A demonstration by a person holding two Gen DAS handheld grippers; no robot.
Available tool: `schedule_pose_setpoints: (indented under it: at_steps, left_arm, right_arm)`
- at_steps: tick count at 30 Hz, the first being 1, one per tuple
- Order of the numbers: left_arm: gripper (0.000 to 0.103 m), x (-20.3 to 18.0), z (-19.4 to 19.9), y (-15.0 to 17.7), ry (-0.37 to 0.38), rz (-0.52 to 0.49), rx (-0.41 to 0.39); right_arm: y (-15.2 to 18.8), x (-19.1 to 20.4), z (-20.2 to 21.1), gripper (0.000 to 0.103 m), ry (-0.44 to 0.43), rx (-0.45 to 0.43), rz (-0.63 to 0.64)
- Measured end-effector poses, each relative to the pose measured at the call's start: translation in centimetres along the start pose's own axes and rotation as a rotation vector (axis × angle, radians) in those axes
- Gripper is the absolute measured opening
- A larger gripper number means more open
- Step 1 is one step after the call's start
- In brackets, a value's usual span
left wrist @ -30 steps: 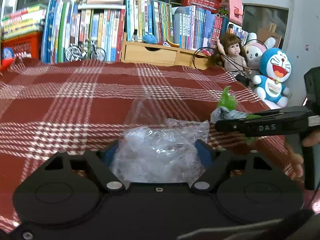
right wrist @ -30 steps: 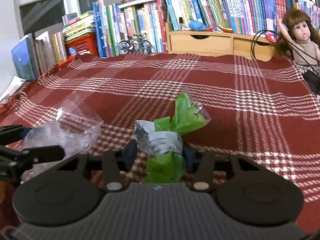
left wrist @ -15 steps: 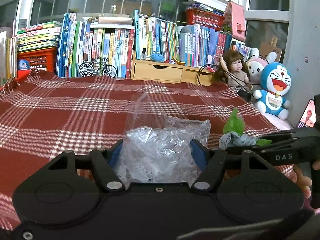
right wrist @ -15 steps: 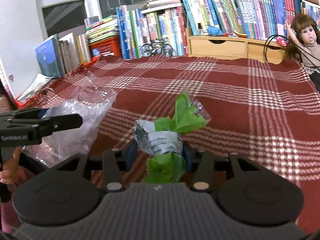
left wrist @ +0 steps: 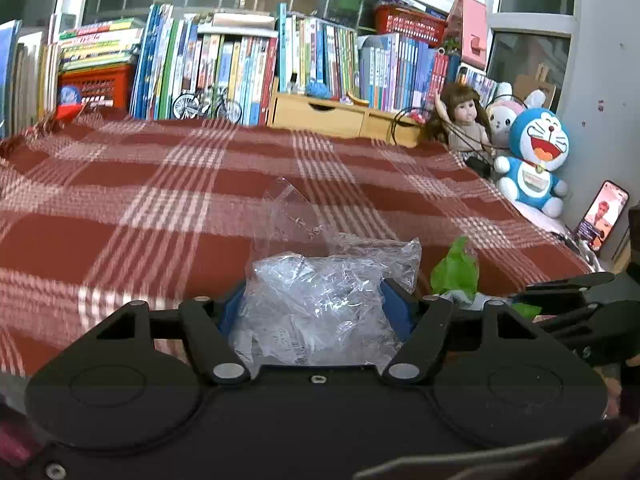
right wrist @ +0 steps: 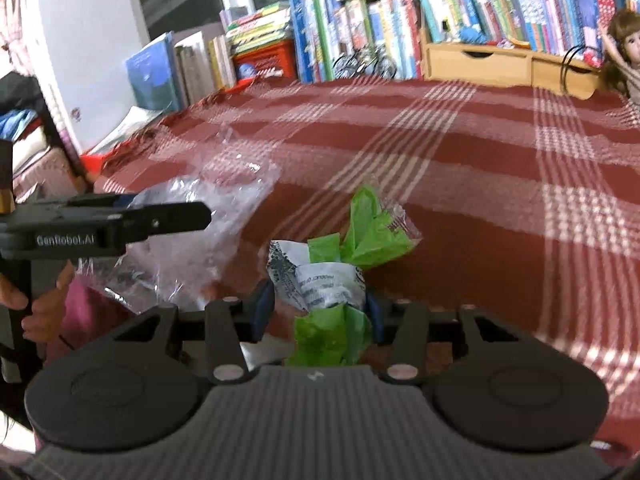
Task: Collect trash
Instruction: 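Lift the clear bag and green packaging off the table with both tools, then lower the clear bag and green packaging into the bin and open both tools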
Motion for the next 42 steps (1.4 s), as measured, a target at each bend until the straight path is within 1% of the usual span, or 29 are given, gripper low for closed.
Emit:
schedule_pose_setpoints:
  at_steps: [5, 6, 9, 12, 15, 19, 24, 27, 30, 36, 42]
  left_arm:
    - [0.067, -0.4, 1.0, 3.0, -0.006, 0.019, 0.056]
    - [0.067, -0.5, 1.0, 3.5, -0.014, 0.017, 0.062]
    - [0.067, -0.7, 1.0, 5.0, -0.038, 0.014, 0.087]
    - [0.067, -1.0, 0.8, 6.4, -0.055, 0.025, 0.127]
    - [0.067, -0.9, 0.1, 7.8, -0.069, 0.037, 0.186]
    - [0.067, -0.5, -1.3, 9.3, -0.094, 0.064, 0.257]
    - [0.067, 0.1, -4.1, 11.3, -0.134, 0.103, 0.355]
    - [0.067, 0.2, -6.0, 12.5, -0.164, 0.127, 0.411]
    - [0.067, 0.1, -7.4, 13.6, -0.198, 0.129, 0.447]
    - [0.068, 0.4, -9.2, 15.4, -0.220, 0.132, 0.520]
    - [0.068, 1.0, -10.0, 16.7, -0.237, 0.142, 0.555]
  right_arm:
    - [2.6, 1.1, -0.4, 0.051, -0.029, 0.050, -0.003]
    - [3.2, 1.3, -0.6, 0.046, -0.030, 0.064, 0.002]
    - [4.6, 1.8, -1.2, 0.042, -0.030, 0.105, 0.007]
    - [6.0, 2.1, -1.8, 0.042, -0.032, 0.147, -0.003]
    - [7.2, 1.9, -2.3, 0.042, -0.031, 0.178, -0.018]
    - [8.6, 1.5, -3.1, 0.042, -0.012, 0.225, -0.042]
    - [10.4, 0.7, -4.7, 0.042, 0.014, 0.281, -0.076]
    - [11.6, 0.1, -6.0, 0.042, 0.027, 0.312, -0.118]
    - [12.6, -0.3, -6.9, 0.042, 0.038, 0.330, -0.149]
    - [13.6, -0.6, -8.5, 0.042, 0.054, 0.347, -0.193]
    - [14.3, -1.2, -9.3, 0.042, 0.062, 0.362, -0.226]
Point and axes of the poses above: each gripper's, at about its wrist camera, not at the fingertips, and z roughly against the way its jaws point, x to its left, y to its underside, the point moved 2 cm from there along -z, roughly the way its jaws point
